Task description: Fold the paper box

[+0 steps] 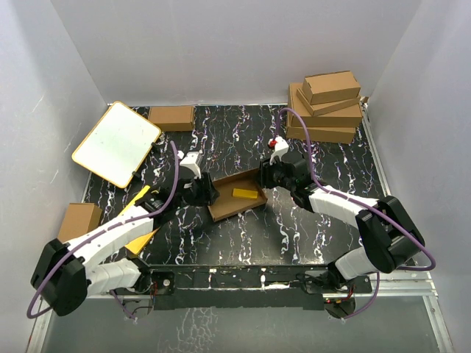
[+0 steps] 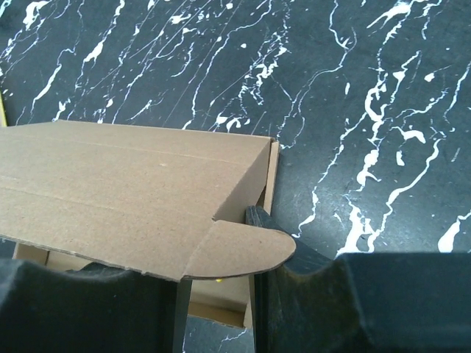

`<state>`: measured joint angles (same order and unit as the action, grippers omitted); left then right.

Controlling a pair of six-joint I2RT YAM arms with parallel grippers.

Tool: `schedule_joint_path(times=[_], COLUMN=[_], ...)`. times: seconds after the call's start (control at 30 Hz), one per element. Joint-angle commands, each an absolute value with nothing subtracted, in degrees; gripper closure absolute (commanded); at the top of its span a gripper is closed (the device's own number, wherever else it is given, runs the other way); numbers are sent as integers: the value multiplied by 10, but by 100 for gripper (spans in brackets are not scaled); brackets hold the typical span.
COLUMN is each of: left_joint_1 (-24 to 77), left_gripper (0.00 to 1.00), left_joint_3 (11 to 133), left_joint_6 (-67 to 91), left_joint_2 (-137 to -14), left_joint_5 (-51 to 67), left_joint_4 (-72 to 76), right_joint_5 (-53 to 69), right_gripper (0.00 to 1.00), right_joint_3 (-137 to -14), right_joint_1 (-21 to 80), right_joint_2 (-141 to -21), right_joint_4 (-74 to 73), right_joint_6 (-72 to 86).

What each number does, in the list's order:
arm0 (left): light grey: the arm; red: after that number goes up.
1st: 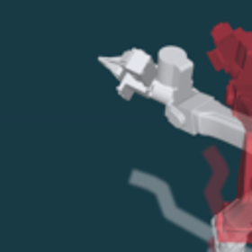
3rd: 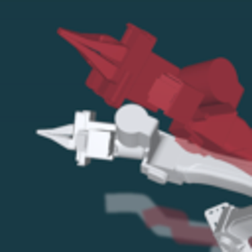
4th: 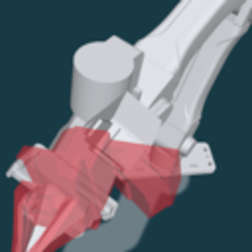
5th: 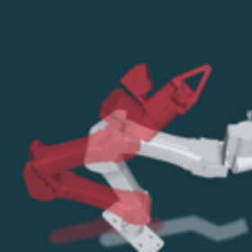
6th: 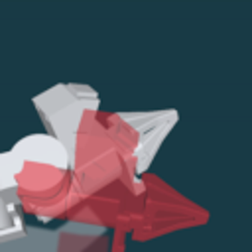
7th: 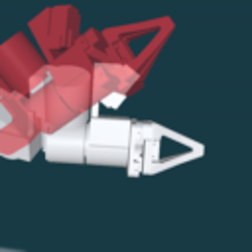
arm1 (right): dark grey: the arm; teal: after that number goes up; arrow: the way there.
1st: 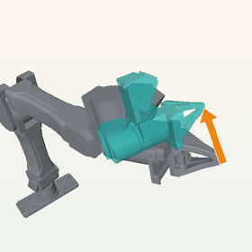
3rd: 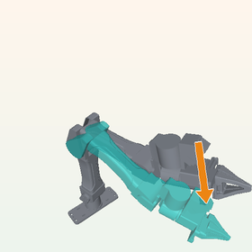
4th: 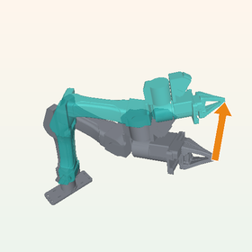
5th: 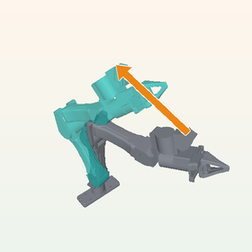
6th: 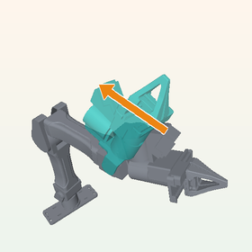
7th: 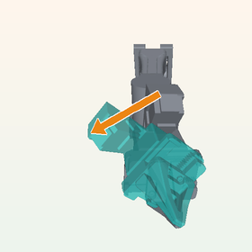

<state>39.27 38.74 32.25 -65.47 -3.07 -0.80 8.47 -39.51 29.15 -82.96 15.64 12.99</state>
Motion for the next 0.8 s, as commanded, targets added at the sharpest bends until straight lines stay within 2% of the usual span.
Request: schedule_joint_path(times=[0.0, 0.2, 0.37, 0.77], left_joint_1=[399, 398, 399, 398], left_gripper=[53, 51, 45, 37], left_joint_3=[384, 382, 382, 416], left_joint_6=[322, 331, 333, 285], left_joint_2=[-606, -590, -589, -530], left_joint_5=[27, 65, 89, 250], left_joint_4=[-75, -130, -158, -231], right_joint_5=[114, 116, 113, 121], right_gripper=[64, 64, 64, 64], right_joint_3=[-388, -386, -385, -379], right_joint_1=[300, 298, 297, 289], right_joint_2=[-823, -825, -828, -821], right_joint_4=[181, 185, 187, 193], right_joint_6=[132, 130, 125, 99])
